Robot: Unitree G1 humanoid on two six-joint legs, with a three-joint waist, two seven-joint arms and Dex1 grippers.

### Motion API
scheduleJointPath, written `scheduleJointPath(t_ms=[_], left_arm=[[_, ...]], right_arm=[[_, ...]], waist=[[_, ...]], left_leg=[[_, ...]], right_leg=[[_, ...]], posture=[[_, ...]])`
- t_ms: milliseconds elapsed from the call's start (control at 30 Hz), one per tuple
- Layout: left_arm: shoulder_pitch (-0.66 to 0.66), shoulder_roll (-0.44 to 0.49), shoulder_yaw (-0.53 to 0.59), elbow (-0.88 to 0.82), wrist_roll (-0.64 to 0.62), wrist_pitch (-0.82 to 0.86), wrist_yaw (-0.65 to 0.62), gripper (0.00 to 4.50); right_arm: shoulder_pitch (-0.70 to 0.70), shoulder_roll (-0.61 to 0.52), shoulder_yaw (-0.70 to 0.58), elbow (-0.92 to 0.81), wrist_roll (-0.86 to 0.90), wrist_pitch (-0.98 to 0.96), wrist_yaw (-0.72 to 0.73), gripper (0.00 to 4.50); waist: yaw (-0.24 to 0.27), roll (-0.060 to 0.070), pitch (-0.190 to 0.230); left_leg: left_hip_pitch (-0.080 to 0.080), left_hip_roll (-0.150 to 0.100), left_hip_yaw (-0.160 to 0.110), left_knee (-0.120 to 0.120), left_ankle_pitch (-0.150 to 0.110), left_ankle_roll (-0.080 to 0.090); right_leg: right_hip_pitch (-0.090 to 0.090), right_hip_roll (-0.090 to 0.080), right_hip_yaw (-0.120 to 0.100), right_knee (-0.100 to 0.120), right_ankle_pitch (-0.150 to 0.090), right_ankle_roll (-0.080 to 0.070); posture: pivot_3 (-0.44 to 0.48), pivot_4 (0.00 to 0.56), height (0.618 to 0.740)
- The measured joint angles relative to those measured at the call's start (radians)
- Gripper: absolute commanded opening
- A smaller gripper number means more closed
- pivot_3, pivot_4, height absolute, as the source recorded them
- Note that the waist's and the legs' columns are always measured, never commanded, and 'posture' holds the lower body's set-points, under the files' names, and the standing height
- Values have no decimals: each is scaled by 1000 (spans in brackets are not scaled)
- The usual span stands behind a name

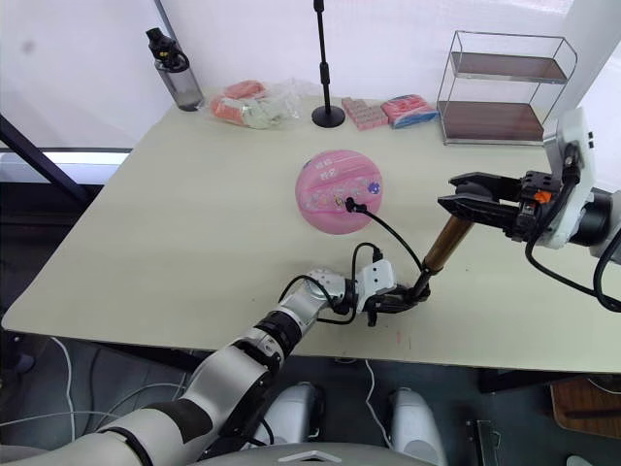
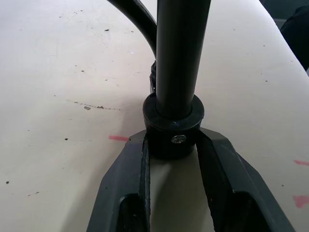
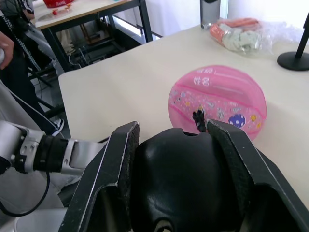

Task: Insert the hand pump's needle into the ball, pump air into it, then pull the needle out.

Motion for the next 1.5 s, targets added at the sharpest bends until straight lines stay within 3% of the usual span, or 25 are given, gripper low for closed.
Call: scheduleJointPath(t_ms=[267, 467, 933, 1133, 1267, 1500], left_arm=[[0, 0, 1, -3, -2, -2, -8, 1033], [2, 9, 0, -3, -1, -2, -5, 1033], [13, 16, -1, 4, 4, 1, 12, 1033], [13, 16, -1, 6, 11, 7, 14, 1033], [12, 14, -1, 5, 10, 6, 14, 1033], [6, 2, 0, -3, 1, 0, 2, 1033]], right_arm=[[-51, -7, -8, 17, 50, 46, -51, 1786], [64, 71, 4, -49, -46, -55, -39, 1786], [273, 271, 292, 70, -428, -410, 46, 1786], [305, 295, 321, 81, -500, -512, 51, 1786], [291, 287, 303, 71, -496, -498, 50, 1786], [217, 204, 223, 27, -369, -291, 46, 1786]], waist=[[1, 0, 1], [-2, -3, -2], [-4, -13, -14], [-4, -15, -19], [-3, -13, -18], [0, 0, -4]], left_leg=[[-4, 0, -1, 0, 0, 0], [-1, 0, -1, 1, 0, 0], [6, 3, -1, 0, 0, 0], [7, 4, -1, 0, 0, 0], [6, 4, -1, -1, 0, 0], [2, 1, 0, -1, 0, 0]], right_leg=[[-3, 0, -1, 0, 2, -3], [0, 2, -1, 0, 0, 0], [3, 5, 0, 0, -1, 1], [3, 6, 0, 0, -1, 0], [3, 5, 0, 0, -1, 0], [1, 0, 0, 0, 1, -3]], posture=[[0, 150, 731], [0, 150, 731], [0, 150, 731], [0, 150, 731], [0, 150, 731], [0, 150, 731]])
